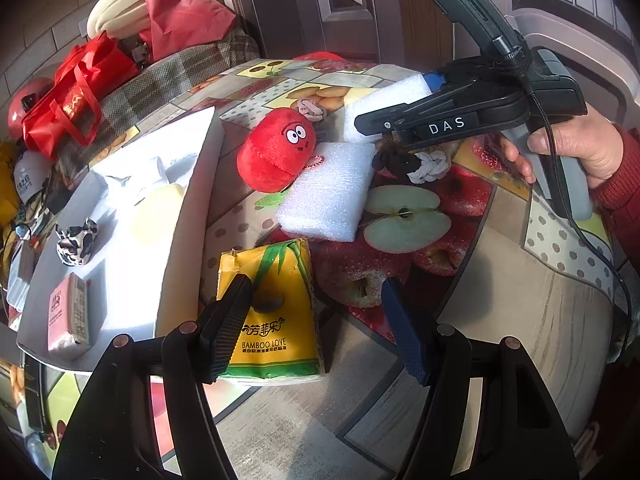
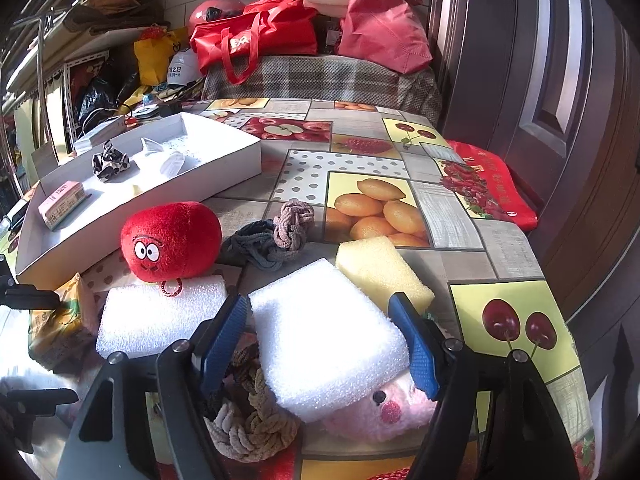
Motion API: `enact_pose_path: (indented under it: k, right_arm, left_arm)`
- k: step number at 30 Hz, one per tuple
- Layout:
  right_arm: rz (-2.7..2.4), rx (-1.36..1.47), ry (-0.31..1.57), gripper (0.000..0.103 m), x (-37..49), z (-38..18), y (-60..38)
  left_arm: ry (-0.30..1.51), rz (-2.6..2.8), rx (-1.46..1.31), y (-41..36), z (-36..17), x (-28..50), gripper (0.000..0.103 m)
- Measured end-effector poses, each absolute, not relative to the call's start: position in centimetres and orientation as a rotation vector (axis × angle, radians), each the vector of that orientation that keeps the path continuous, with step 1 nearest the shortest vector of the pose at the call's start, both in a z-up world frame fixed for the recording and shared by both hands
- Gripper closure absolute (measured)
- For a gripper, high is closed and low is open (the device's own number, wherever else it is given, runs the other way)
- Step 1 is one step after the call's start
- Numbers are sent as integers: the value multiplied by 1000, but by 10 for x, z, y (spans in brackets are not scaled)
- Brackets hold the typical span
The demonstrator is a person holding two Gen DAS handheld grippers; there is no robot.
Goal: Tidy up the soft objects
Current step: 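Grasp the white foam block with the right tool while the left tool grasps the yellow tissue pack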
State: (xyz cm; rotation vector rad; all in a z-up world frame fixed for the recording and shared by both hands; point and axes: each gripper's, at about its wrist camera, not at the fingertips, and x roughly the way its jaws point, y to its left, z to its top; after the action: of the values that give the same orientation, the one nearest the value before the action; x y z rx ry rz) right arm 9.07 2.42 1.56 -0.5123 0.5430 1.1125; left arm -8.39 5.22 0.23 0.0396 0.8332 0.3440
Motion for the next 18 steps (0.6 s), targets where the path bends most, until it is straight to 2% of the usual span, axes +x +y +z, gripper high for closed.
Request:
enact_pose_path:
  k: [3, 5, 6, 8, 14, 18]
  right_arm:
    - [1095, -566, 532, 30, 88, 12, 28]
    - [1087, -609, 513, 38, 85, 10, 29]
    - [1083, -620, 502, 40, 84, 10, 28]
    - [1083, -611, 488, 45, 84, 12, 25]
    - [1099, -429, 435, 46, 95, 29, -3]
    - [1103, -272, 368, 46, 100, 42, -28]
  left_arm:
    - [834, 338, 47, 52, 2, -83, 36]
    - [825, 327, 40, 53, 3, -84, 38]
    - [817, 319, 34, 53, 3, -85, 43]
    - [791, 314, 23, 55, 6, -88, 76]
    - [725, 292, 6, 55, 14, -97, 85]
    - [640, 298, 3, 53, 24, -108, 88]
